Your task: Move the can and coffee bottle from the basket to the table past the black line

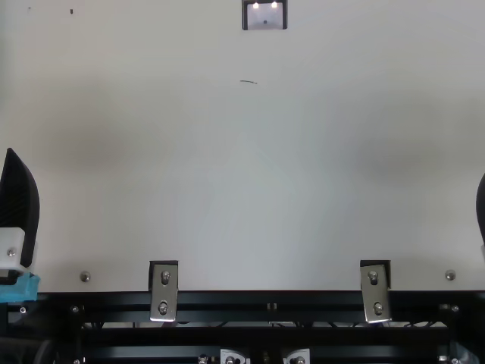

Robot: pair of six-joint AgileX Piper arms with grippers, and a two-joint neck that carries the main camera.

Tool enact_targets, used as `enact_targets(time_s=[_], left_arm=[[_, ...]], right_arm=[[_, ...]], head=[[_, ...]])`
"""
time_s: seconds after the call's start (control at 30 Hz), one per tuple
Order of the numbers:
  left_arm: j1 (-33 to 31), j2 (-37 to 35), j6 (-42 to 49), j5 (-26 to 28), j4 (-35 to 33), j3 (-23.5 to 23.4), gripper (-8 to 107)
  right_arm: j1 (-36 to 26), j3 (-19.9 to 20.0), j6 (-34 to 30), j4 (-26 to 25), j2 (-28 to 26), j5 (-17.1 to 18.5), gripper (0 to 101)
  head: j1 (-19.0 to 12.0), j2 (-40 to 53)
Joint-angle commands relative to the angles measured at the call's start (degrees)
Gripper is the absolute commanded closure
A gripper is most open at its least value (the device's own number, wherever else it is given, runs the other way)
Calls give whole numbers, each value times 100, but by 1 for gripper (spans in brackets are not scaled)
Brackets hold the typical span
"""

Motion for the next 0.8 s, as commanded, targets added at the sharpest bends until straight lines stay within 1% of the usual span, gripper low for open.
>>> enact_targets(time_s=[0.0, 0.7, 0.77], left_arm=[[0, 0, 0, 0, 0, 0, 9], [0, 0, 0, 0, 0, 0, 9], [0, 0, 0, 0, 0, 0, 9]], right_arm=[[0, 0, 0, 0, 0, 0, 0], [6, -1, 10, -9, -3, -2, 0], [-5, -48, 38, 1, 21, 3, 0]], head=[[-155, 48], [-155, 48], [-155, 48]])
